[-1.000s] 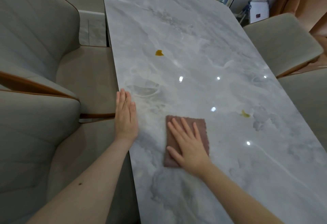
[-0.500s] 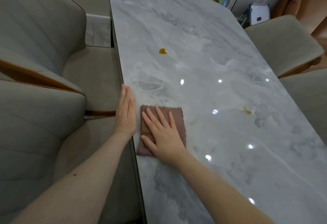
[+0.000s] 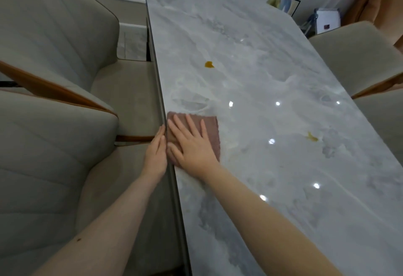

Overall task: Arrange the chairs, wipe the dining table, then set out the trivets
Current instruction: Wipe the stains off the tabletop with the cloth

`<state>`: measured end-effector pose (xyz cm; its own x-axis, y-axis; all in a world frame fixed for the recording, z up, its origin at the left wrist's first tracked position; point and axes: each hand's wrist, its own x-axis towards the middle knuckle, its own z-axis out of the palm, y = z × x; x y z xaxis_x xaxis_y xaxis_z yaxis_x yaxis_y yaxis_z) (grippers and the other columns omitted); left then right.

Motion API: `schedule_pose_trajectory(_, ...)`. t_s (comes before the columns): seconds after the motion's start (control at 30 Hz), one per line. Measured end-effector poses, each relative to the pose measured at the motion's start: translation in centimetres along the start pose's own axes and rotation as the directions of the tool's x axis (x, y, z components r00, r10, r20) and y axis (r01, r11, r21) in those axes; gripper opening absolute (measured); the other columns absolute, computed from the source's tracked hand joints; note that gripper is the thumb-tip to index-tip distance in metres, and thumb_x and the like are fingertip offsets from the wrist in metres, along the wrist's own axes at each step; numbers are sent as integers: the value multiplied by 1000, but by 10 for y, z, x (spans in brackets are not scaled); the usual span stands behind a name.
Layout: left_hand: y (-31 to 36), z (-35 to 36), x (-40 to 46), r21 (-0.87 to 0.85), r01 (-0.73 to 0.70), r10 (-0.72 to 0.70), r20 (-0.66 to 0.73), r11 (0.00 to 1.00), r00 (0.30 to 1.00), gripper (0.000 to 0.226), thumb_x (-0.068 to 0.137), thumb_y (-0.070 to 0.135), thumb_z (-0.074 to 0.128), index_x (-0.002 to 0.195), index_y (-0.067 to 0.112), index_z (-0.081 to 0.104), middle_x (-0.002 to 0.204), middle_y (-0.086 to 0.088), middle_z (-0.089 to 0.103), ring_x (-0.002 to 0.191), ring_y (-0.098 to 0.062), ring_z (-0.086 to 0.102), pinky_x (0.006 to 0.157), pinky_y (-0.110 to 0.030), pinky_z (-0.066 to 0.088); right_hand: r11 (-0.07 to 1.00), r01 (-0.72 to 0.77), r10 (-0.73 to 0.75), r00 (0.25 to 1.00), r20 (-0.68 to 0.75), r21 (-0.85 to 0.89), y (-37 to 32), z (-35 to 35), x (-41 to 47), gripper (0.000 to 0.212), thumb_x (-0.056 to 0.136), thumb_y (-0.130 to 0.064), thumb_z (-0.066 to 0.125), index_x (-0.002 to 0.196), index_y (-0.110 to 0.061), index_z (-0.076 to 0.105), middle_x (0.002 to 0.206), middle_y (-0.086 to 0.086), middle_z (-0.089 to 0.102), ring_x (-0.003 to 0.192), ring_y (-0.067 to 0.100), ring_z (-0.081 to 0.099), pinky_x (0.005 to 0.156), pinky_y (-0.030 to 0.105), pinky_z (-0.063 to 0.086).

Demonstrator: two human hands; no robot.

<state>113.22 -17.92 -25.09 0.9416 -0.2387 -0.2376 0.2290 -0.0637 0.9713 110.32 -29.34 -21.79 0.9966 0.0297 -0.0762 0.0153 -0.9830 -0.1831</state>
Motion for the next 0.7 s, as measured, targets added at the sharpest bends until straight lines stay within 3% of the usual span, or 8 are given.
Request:
schedule_pose_trajectory(0.07, 4, 0, -4, 13, 18, -18, -7, 1000, 1000, 41, 104, 16, 31, 144, 10, 36, 147, 0, 39, 135, -8, 33, 111, -19, 24, 996, 92, -91, 995, 34, -15, 8, 1, -45, 60, 97, -49, 28, 152, -33, 11, 160, -14, 4, 148, 15, -6, 118, 46, -9)
schedule_pose_trajectory(0.13, 5, 3, -6, 18, 27, -27, -12, 999, 1000, 42, 104, 18, 30, 146, 12, 34, 149, 2, 37, 134, -5, 32, 109, -17, 24, 996, 83, -82, 995, 52, -15, 40, -2, -76, 62, 95, -54, 26, 152, -35, 11, 158, -18, 1, 148, 12, -6, 118, 44, -10)
schedule_pose_trajectory(0.27, 2, 6, -10, 66, 40, -40, 2, 997, 999, 45, 105, 25, 28, 149, 19, 28, 152, 9, 30, 139, -5, 26, 114, -21, 20, 971, -239, 240, 970, -34, 23, 118, -14, -80, 69, 90, -67, 13, 151, -34, 13, 157, -18, 4, 149, 17, 1, 118, 43, -8)
schedule_pose_trajectory(0.33, 0, 7, -12, 93, 30, -31, 10, 995, 999, 45, 105, 26, 28, 149, 21, 26, 152, 10, 29, 140, -5, 25, 113, -20, 20, 904, -425, 427, 903, -50, 36, 131, -16, -52, 67, 93, -61, 17, 153, -31, 8, 160, -14, 3, 149, 19, -3, 118, 47, -8)
schedule_pose_trajectory(0.4, 0, 6, -12, 101, 26, -27, 2, 995, 1000, 45, 105, 25, 28, 149, 20, 27, 152, 9, 29, 140, -6, 25, 110, -16, 19, 853, -522, 523, 851, -50, 30, 117, -15, -16, 65, 98, -54, 23, 154, -26, 6, 161, -9, 1, 148, 22, -6, 117, 51, -9)
schedule_pose_trajectory(0.47, 2, 6, -12, 115, 30, -31, 4, 993, 1000, 45, 105, 23, 29, 149, 17, 27, 152, 8, 30, 139, -5, 25, 106, -11, 18, 877, -478, 480, 876, -49, 48, 89, -13, 4, 64, 99, -51, 26, 154, -24, 6, 161, -7, 2, 148, 23, -5, 117, 53, -8)
schedule_pose_trajectory(0.53, 3, 4, -11, 112, 24, -26, 15, 993, 1000, 44, 105, 21, 29, 149, 14, 28, 152, 5, 30, 139, -6, 25, 107, -11, 17, 943, -329, 331, 942, -49, 46, 54, -5, -2, 65, 98, -51, 29, 154, -26, 8, 161, -6, 5, 148, 22, -3, 117, 54, -6)
schedule_pose_trajectory(0.7, 5, 7, -14, 185, 23, -23, -1, 983, 1000, 46, 105, 22, 28, 150, 13, 26, 155, -1, 27, 142, -13, 25, 118, -30, 17, 1000, 24, -24, 999, 28, 15, 10, 3, -94, 62, 96, -53, 23, 153, -32, 7, 160, -12, 3, 148, 15, -8, 118, 45, -12)
